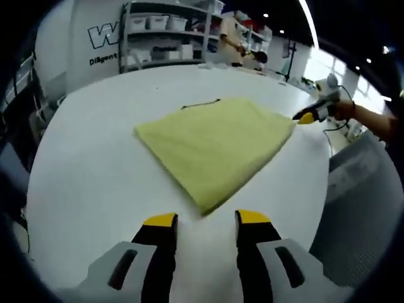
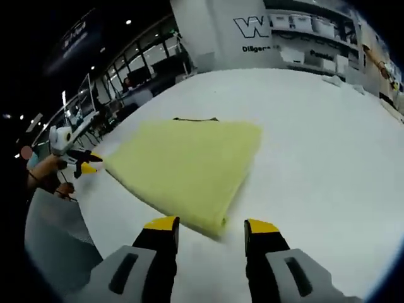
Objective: Fold the garment on the visible template until the final outline fits inside the template.
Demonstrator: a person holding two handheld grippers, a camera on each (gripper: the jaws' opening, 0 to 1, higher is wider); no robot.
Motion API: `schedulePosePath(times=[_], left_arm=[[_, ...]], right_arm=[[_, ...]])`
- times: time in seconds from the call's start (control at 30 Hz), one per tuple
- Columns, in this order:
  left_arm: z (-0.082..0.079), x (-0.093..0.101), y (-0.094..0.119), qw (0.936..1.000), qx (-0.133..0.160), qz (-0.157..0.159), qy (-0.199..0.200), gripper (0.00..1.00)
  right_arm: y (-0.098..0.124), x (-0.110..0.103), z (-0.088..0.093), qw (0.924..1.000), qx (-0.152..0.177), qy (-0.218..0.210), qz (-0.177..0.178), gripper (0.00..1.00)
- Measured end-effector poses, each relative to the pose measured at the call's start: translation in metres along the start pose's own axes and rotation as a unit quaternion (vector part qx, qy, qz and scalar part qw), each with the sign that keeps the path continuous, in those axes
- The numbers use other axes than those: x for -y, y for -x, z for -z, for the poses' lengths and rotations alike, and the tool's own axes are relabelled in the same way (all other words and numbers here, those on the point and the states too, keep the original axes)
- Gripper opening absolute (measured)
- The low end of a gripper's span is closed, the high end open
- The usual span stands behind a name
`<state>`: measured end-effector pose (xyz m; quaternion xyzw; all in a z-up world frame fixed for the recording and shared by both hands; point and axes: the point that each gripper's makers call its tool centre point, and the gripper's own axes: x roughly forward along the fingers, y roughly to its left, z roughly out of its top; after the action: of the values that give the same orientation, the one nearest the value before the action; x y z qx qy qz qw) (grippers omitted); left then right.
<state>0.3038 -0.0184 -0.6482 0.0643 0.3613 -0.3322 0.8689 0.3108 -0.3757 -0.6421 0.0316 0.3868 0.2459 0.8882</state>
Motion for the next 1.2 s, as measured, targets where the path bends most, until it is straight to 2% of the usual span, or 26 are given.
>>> schedulePosePath(times=[0.13, 0.23, 0.37, 0.47, 0.73, 0.83, 0.9, 1.07, 1.2], left_arm=[[-0.006, 0.010, 0.008, 0.9999, 0.003, -0.007, 0.010, 0.59], [-0.015, 0.018, 0.013, 0.9997, 0.021, -0.009, 0.013, 0.62], [-0.017, 0.027, 0.018, 0.9996, 0.015, -0.021, 0.012, 0.79], [-0.018, 0.030, 0.021, 0.9996, 0.010, -0.026, -0.005, 0.84], [-0.023, 0.040, 0.035, 0.9993, 0.016, -0.033, 0.005, 0.99], [-0.023, 0.044, 0.037, 0.9993, 0.020, -0.032, 0.003, 0.99], [-0.021, 0.047, 0.037, 0.9991, 0.022, -0.030, 0.018, 0.99], [-0.017, 0.051, 0.038, 0.9995, 0.012, -0.030, 0.006, 0.99], [-0.022, 0.053, 0.040, 0.9992, 0.021, -0.030, 0.014, 0.99]], right_arm=[[0.009, -0.012, -0.007, 0.9998, 0.014, 0.011, -0.001, 0.55], [0.016, -0.023, -0.009, 0.9997, 0.017, 0.014, -0.007, 0.62], [0.023, -0.035, -0.008, 0.9996, 0.011, 0.023, -0.009, 0.70], [0.030, -0.040, -0.006, 0.9996, 0.009, 0.027, -0.006, 0.74], [0.040, -0.050, 0.000, 0.9996, 0.015, 0.023, -0.003, 0.91], [0.042, -0.056, 0.006, 0.9995, 0.007, 0.031, -0.004, 0.97], [0.043, -0.060, 0.009, 0.9992, 0.004, 0.040, -0.006, 0.98], [0.047, -0.068, 0.014, 0.9989, -0.007, 0.047, -0.001, 0.99], [0.049, -0.067, 0.013, 0.9983, -0.007, 0.056, 0.008, 0.99]])
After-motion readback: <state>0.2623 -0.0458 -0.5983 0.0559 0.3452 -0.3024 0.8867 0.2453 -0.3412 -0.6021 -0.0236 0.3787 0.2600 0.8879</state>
